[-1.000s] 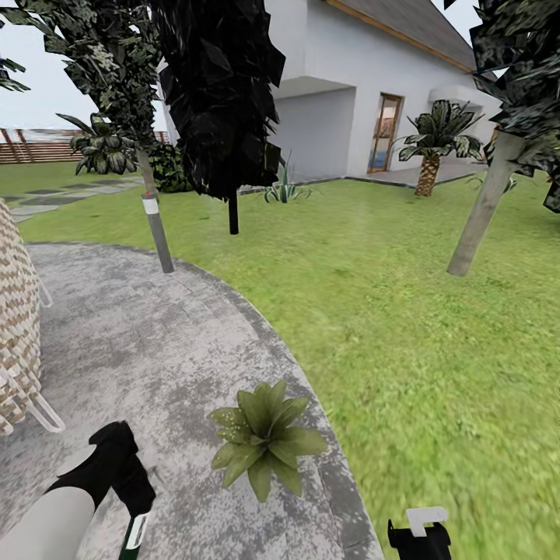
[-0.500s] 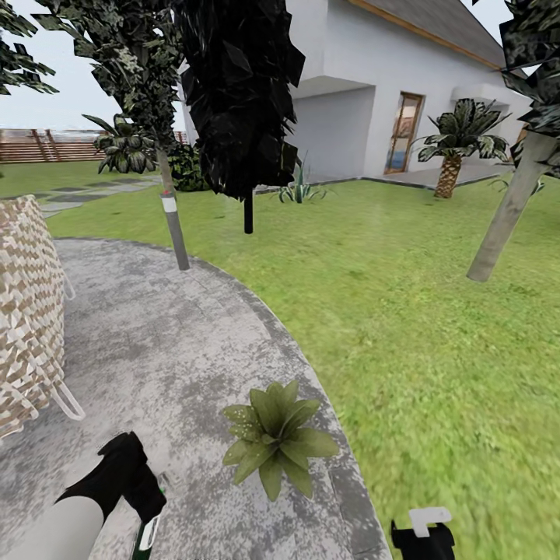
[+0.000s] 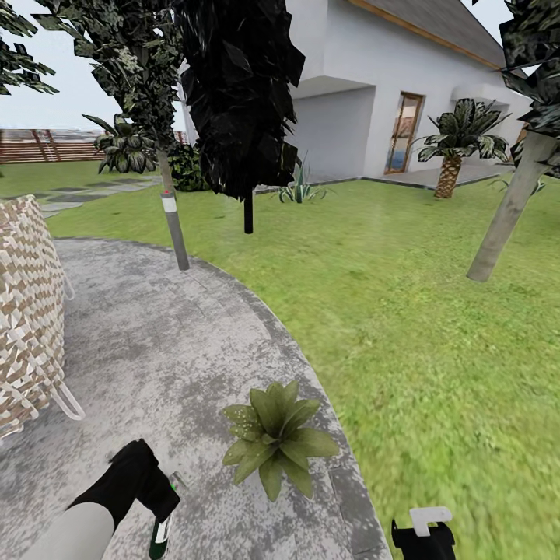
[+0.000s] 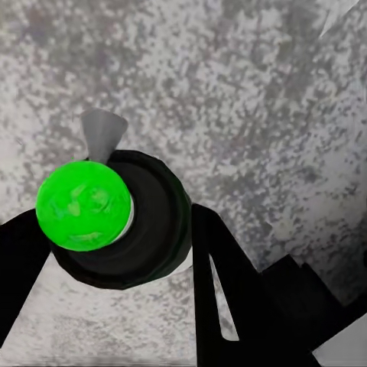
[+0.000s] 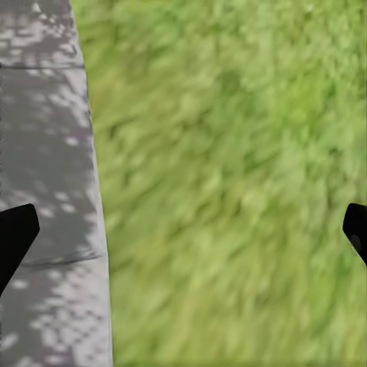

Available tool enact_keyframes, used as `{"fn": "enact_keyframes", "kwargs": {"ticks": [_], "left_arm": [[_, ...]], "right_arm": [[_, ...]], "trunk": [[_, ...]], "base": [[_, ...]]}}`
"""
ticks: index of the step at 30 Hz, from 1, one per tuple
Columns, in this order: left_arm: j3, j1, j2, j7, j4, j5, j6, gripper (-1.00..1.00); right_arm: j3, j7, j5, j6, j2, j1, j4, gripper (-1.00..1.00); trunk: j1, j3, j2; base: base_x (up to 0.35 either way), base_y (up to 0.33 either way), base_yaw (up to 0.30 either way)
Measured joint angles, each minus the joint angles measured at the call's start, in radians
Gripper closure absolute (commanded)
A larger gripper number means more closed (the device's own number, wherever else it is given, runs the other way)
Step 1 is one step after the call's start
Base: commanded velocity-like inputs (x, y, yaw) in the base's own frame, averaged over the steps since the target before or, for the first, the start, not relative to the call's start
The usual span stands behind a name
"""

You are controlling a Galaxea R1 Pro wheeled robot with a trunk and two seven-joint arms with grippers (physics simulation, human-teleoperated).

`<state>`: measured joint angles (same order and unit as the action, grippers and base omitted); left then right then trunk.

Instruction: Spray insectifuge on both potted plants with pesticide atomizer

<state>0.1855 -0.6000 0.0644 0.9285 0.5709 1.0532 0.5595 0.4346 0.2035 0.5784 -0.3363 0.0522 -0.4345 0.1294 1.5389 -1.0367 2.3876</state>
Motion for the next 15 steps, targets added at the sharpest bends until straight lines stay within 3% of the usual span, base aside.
{"fn": "enact_keyframes", "kwargs": {"ticks": [6,7,9,15], "left_arm": [[-0.001,0.006,-0.022,-0.075,-0.024,-0.015,-0.005,1.00],[-0.001,0.013,-0.021,-0.141,-0.035,-0.018,-0.007,1.00],[-0.002,0.015,-0.023,-0.181,-0.039,-0.047,-0.006,1.00],[-0.001,0.016,-0.010,-0.183,-0.030,-0.110,-0.006,1.00]], "right_arm": [[0.000,0.000,0.000,0.001,0.000,0.000,0.002,-1.00],[0.001,0.027,0.000,0.000,0.000,0.000,0.004,-1.00],[0.000,0.097,-0.001,0.000,-0.001,0.000,0.002,-1.00],[-0.004,0.132,0.000,0.001,-0.007,0.000,-0.008,-1.00]], "trunk": [[0.000,0.000,0.000],[0.000,0.000,0.000],[0.000,0.000,0.000],[0.000,0.000,0.000]], "base": [[0.000,0.000,0.000],[0.000,0.000,0.000],[0.000,0.000,0.000],[0.000,0.000,0.000]]}}
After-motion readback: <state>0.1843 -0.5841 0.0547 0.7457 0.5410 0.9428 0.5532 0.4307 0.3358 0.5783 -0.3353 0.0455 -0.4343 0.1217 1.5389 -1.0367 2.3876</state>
